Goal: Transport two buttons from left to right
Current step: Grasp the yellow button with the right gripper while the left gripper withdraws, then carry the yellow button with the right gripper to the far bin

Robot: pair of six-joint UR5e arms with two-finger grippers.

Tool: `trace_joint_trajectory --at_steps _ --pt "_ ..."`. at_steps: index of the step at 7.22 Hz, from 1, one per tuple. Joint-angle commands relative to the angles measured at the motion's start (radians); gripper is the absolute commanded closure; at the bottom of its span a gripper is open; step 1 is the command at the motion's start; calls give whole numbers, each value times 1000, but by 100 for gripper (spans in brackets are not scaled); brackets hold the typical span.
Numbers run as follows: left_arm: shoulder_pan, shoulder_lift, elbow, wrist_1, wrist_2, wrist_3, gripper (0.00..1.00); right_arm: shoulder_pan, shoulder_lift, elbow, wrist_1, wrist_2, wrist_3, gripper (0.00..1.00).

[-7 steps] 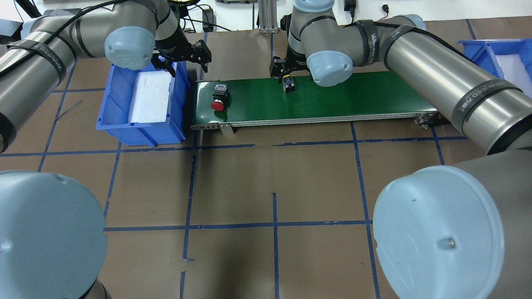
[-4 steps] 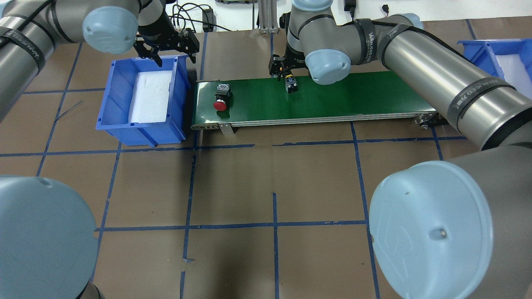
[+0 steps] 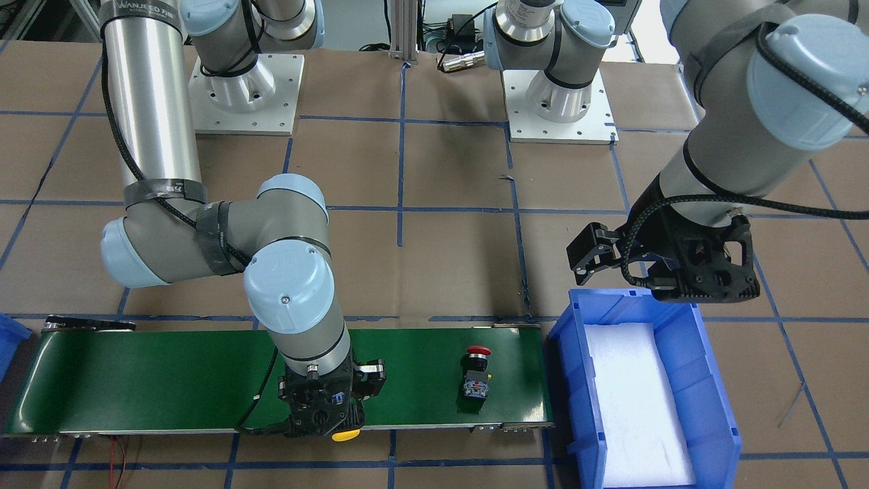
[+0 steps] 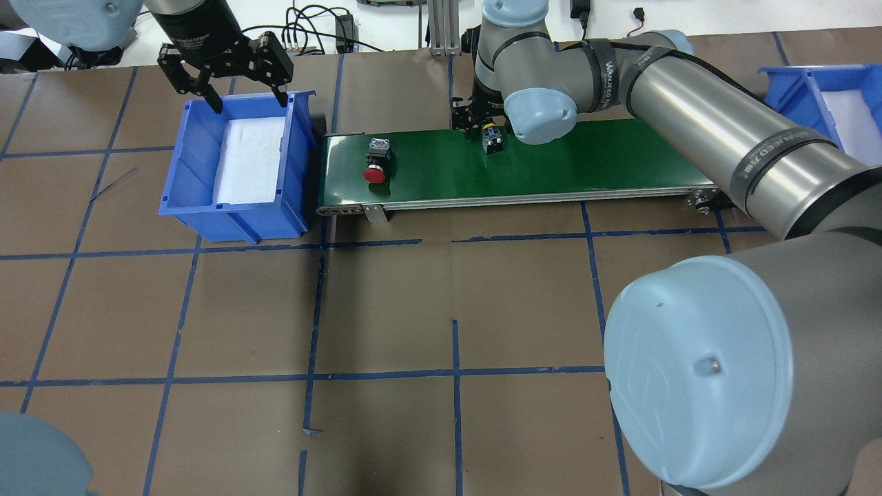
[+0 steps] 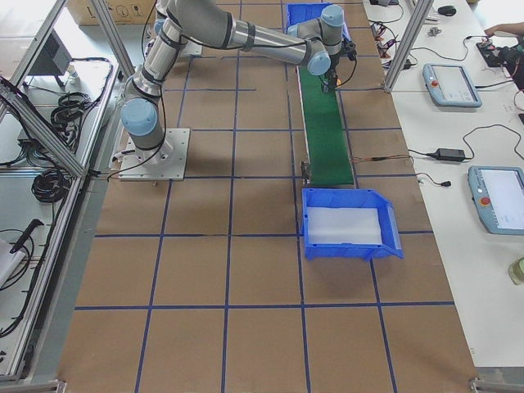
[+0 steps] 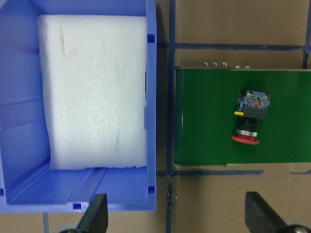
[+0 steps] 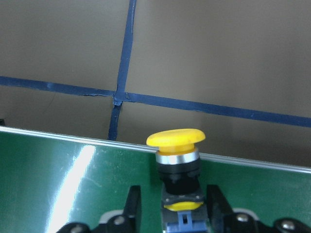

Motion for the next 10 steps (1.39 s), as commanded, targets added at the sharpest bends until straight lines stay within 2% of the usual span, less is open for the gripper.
trace_joint_trajectory --at_steps 1,4,7,10 --pt "4 49 -14 -25 2 1 0 -46 -17 -56 98 15 -84 92" --pt "-2 71 -13 -27 4 0 0 -212 -42 -197 337 14 -364 93" --pt "-1 100 -26 -24 -7 1 0 -430 -117 -191 462 -3 -673 93" --pt "-2 105 -30 -25 1 1 0 -636 -149 -186 528 -43 -842 93"
